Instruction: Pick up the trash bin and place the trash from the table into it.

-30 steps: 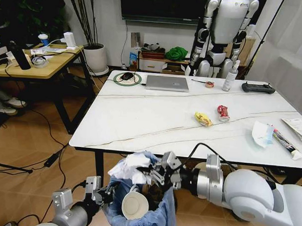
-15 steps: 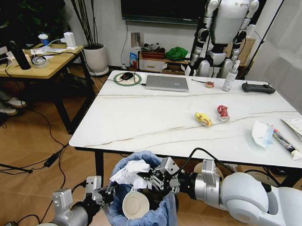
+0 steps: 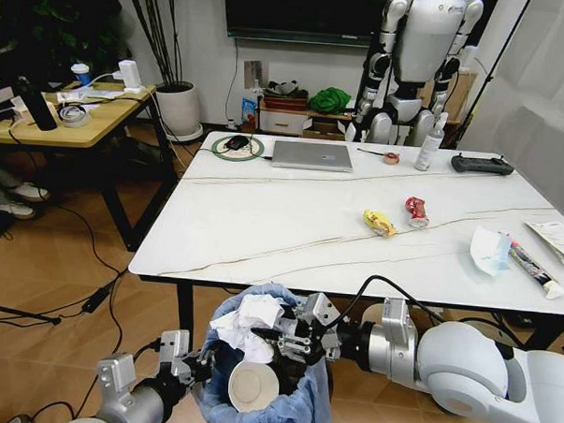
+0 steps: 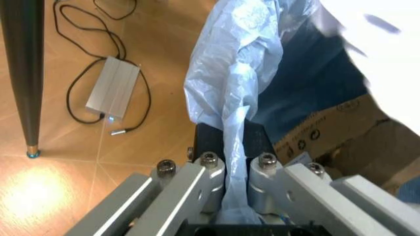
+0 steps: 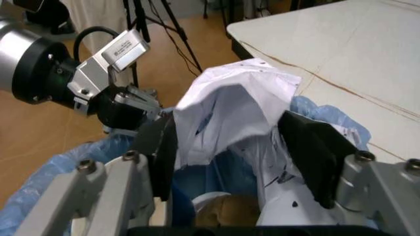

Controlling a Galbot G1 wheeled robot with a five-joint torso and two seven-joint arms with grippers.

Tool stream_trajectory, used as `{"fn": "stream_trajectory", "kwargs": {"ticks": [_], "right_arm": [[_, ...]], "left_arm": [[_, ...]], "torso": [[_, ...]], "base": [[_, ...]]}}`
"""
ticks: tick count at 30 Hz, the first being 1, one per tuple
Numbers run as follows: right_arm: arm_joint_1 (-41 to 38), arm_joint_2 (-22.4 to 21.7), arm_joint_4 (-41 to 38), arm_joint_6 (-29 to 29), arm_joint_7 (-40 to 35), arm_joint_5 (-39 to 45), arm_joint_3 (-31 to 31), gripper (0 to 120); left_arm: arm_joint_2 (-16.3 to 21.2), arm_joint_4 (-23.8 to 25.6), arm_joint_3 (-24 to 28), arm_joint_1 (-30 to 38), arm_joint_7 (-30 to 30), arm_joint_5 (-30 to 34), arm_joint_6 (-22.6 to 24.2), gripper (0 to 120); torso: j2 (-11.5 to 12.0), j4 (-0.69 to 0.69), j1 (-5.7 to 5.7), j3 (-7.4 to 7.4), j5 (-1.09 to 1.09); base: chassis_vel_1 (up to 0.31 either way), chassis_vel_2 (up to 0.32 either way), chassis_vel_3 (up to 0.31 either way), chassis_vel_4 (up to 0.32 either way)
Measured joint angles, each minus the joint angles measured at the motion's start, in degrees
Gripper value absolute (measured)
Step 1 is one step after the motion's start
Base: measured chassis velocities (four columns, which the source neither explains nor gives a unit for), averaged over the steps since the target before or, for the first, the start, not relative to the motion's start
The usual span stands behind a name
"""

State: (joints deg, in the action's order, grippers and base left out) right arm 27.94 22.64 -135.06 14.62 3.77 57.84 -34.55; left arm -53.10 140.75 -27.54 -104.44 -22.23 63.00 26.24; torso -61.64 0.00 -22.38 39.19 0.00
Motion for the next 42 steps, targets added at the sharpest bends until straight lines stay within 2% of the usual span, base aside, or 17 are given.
{"fn": "stream_trajectory", "kwargs": {"ticks": [2, 6, 9, 10, 12, 19, 29, 36, 39, 42], "right_arm": [[0.35, -0.20, -0.07, -0.04, 0.04, -0.08, 0.39, 62], [1.97, -1.05, -0.29, -0.27, 0.45, -0.63, 2.17, 80], [2.69, -1.29, -0.42, -0.28, 0.57, -0.80, 2.91, 86], [3.19, -1.45, -0.45, -0.34, 0.65, -0.98, 3.40, 92], [3.61, -1.72, -0.48, -0.52, 0.87, -1.27, 3.90, 98], [4.14, -1.86, -0.64, -0.69, 0.88, -1.30, 5.12, 99], [5.17, -1.61, -0.41, -0.95, -0.54, 0.33, 10.24, 100], [8.17, -0.05, 0.94, -0.98, -4.70, 2.66, 19.11, 100], [9.61, 0.83, 2.27, -1.29, -9.13, 2.69, 23.17, 100], [9.47, 2.08, 3.67, -1.31, -12.43, 2.75, 24.38, 100]], "left_arm": [[-0.01, 0.05, -0.02, -0.01, -0.02, -0.01, 0.06, 0], [-0.01, 0.10, -0.08, 0.02, -0.14, -0.01, 0.23, 0], [-0.02, 0.10, -0.12, 0.07, -0.18, -0.02, 0.24, 0], [-0.03, 0.10, -0.12, 0.08, -0.22, -0.03, 0.27, 0], [-0.03, 0.05, -0.22, 0.09, -0.28, -0.17, 0.33, 0], [0.17, -0.38, -0.50, -0.09, -0.29, -1.49, 0.46, 0], [0.43, -0.61, -0.10, -0.33, 0.50, -3.33, 0.46, 0], [0.28, -0.75, 0.00, -0.26, 1.46, -3.49, -0.29, 0], [0.36, -0.73, 0.30, -0.50, 1.49, -3.46, -0.35, 0], [0.38, -0.66, 0.31, -0.62, 1.37, -3.45, -0.35, 0]], "torso": [[0.00, 0.00, 0.00, 0.00, 0.00], [0.00, 0.00, 0.00, 0.00, 0.00], [0.00, 0.00, 0.00, 0.00, 0.00], [0.00, 0.00, 0.00, 0.00, 0.00], [0.00, 0.00, 0.00, 0.00, 0.00], [0.00, 0.00, 0.00, 0.00, 0.00], [0.00, 0.00, 0.00, 0.00, 0.00], [0.00, 0.00, 0.00, 0.00, 0.00], [0.00, -0.01, 0.00, 0.00, -0.01], [0.00, -0.01, 0.00, 0.00, 0.01]], "base": [[0.000, 0.000, 0.000, 0.000], [0.000, 0.000, 0.000, 0.000], [0.000, 0.000, 0.000, 0.000], [0.000, 0.000, 0.000, 0.000], [0.000, 0.000, 0.000, 0.000], [0.000, 0.000, 0.000, 0.000], [0.000, 0.000, 0.000, 0.000], [0.000, 0.000, 0.000, 0.000], [0.000, 0.000, 0.000, 0.000], [0.000, 0.000, 0.000, 0.000]]}}
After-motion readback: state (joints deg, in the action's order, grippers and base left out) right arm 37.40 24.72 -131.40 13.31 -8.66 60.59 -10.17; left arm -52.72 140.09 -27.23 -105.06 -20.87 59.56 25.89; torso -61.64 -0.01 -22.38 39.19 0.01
